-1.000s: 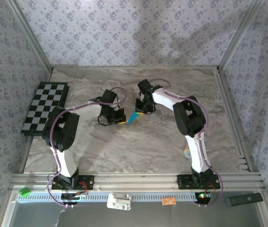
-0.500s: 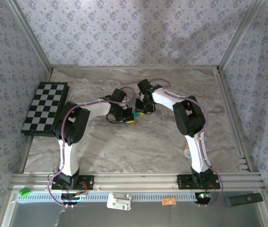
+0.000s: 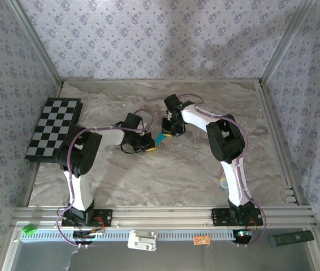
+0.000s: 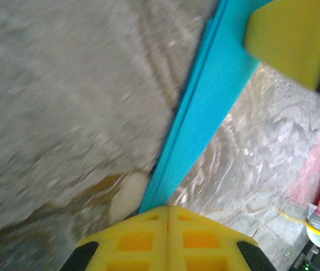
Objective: Fold a paper plane with a square sheet of paper (pick it up from the middle)
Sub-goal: Fold the wing for the fifth time at the center of the table.
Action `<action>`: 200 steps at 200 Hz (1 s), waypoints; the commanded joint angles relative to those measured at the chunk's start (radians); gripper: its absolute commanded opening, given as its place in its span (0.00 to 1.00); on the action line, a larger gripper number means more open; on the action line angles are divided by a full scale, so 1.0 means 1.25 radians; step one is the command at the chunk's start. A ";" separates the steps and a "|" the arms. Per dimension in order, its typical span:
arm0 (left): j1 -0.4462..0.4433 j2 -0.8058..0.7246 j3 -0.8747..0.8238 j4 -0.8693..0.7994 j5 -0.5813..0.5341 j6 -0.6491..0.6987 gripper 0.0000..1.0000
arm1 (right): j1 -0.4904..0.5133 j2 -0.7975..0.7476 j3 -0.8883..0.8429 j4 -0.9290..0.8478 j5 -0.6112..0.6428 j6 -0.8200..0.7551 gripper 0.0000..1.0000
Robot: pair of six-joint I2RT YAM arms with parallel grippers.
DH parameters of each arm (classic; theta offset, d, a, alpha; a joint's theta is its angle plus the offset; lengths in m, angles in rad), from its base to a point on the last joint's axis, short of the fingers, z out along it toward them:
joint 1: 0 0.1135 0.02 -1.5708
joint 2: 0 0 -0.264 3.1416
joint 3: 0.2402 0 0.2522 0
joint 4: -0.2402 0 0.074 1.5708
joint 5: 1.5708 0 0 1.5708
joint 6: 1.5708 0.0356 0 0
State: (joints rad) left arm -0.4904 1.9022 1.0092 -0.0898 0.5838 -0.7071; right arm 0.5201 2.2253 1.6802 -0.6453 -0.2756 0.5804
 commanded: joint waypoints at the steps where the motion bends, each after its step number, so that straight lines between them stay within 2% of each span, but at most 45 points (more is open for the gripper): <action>1: 0.023 -0.021 -0.062 -0.034 0.014 -0.027 0.00 | -0.011 0.074 -0.034 -0.112 0.094 -0.002 0.13; 32: 0.052 -0.097 -0.075 -0.048 0.013 -0.023 0.00 | -0.006 0.069 -0.036 -0.108 0.081 -0.002 0.13; 69: 0.047 -0.144 -0.045 -0.021 -0.003 -0.068 0.01 | 0.015 0.019 -0.062 -0.078 0.039 0.048 0.13; 93: 0.027 -0.117 -0.031 0.041 -0.008 -0.120 0.00 | 0.033 -0.021 -0.075 -0.046 0.020 0.104 0.13; 125: -0.006 -0.053 0.010 0.051 -0.025 -0.141 0.00 | 0.042 -0.048 -0.090 -0.002 -0.014 0.148 0.13; 200: -0.017 0.033 0.061 0.078 -0.021 -0.164 0.00 | 0.036 -0.060 -0.091 0.012 -0.049 0.129 0.13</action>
State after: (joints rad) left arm -0.5060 1.9152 1.0393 -0.0227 0.5529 -0.8986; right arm 0.5648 2.1616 1.5864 -0.6014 -0.3199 0.7307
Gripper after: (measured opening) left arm 0.046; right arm 0.129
